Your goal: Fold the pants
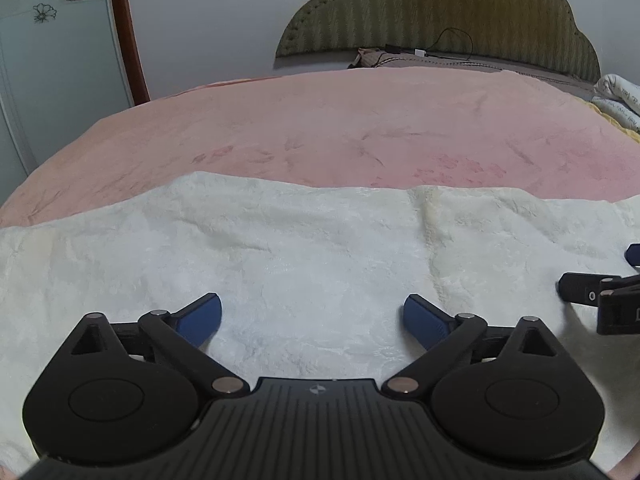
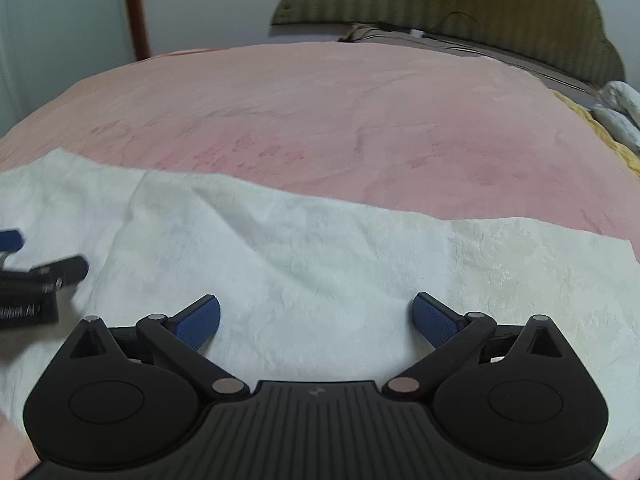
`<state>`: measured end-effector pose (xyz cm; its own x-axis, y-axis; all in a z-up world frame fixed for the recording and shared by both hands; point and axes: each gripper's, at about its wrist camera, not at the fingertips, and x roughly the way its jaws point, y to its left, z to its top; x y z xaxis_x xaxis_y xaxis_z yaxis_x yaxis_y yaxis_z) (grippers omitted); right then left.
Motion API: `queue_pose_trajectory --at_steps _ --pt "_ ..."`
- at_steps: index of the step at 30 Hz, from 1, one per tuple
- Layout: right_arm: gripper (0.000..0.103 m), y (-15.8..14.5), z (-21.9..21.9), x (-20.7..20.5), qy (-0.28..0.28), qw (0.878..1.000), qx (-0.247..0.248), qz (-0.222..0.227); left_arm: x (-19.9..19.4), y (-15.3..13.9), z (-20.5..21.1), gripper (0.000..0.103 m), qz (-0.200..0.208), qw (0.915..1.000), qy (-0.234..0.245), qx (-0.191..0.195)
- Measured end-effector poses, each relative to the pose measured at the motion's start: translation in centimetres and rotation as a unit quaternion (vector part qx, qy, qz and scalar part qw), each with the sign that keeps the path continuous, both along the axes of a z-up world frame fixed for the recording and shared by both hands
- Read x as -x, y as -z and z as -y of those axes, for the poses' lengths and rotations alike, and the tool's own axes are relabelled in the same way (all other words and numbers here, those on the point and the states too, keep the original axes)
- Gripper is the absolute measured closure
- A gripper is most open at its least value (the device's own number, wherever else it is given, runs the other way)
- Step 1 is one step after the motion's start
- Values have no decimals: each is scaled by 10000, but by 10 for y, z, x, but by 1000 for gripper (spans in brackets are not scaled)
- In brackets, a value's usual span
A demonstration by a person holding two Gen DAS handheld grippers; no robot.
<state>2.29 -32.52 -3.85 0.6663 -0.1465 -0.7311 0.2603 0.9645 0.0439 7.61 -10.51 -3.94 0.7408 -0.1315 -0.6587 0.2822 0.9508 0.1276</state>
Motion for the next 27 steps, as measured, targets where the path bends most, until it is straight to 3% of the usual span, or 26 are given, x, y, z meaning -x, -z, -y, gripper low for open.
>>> queue_pose_trajectory --at_steps 4,9,27 --pt "0 10 -5 19 43 9982 152 582 -1 3 -4 0 57 9999 -18 116" --pt "0 9 -2 19 48 9983 90 574 2 5 -5 0 198 9997 -7 146" --pt "0 10 -6 18 60 9983 93 577 -4 5 -11 0 101 9992 -15 383"
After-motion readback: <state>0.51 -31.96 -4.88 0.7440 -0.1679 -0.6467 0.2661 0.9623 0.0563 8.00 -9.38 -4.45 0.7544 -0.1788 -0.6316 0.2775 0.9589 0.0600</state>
